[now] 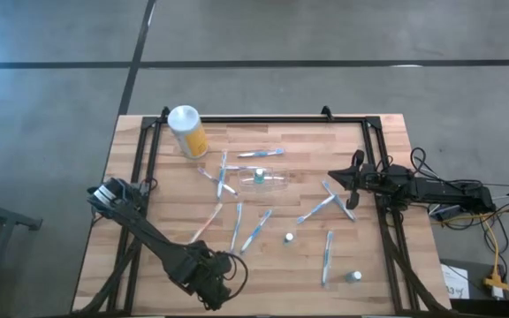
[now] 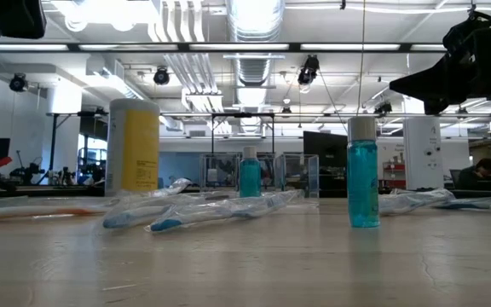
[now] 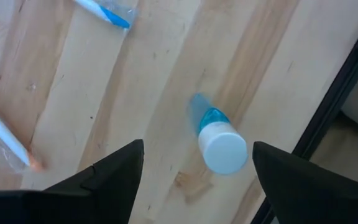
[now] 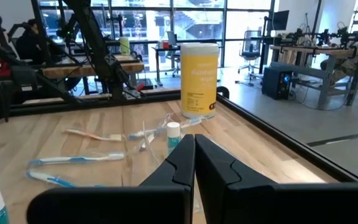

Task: Pick & Place toothbrushing station
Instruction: Put the bottom left mouthwash into the middle section of the transparent organizer

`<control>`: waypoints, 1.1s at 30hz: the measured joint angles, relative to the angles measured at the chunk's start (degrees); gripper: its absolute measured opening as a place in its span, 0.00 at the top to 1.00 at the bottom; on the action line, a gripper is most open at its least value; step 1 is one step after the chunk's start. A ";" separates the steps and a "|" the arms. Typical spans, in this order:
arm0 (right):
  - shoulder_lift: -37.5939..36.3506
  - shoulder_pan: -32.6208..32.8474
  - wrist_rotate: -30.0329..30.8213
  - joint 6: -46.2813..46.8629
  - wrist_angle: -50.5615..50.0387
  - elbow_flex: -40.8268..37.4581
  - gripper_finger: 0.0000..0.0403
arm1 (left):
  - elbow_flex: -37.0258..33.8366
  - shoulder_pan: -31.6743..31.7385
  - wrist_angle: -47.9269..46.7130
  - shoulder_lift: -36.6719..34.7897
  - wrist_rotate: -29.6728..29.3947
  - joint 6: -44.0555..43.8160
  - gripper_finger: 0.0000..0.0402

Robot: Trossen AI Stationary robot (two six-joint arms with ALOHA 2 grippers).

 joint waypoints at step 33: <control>-0.07 -0.02 -0.01 -0.20 -0.04 0.00 0.98 | -2.07 0.02 3.31 -0.07 -1.05 0.53 0.49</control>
